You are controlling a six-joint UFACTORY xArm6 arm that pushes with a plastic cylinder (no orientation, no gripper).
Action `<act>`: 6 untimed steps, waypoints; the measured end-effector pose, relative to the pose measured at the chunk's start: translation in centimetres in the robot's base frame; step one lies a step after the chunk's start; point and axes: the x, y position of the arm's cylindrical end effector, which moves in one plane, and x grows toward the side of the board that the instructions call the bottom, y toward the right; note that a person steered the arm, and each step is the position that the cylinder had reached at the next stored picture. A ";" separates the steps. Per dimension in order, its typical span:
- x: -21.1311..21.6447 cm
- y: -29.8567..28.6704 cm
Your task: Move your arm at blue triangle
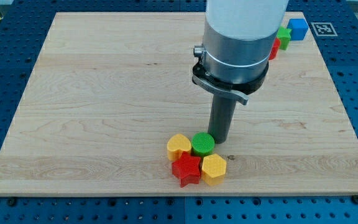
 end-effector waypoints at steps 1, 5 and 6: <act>-5.5 0.0; -31.3 9.9; -30.5 12.4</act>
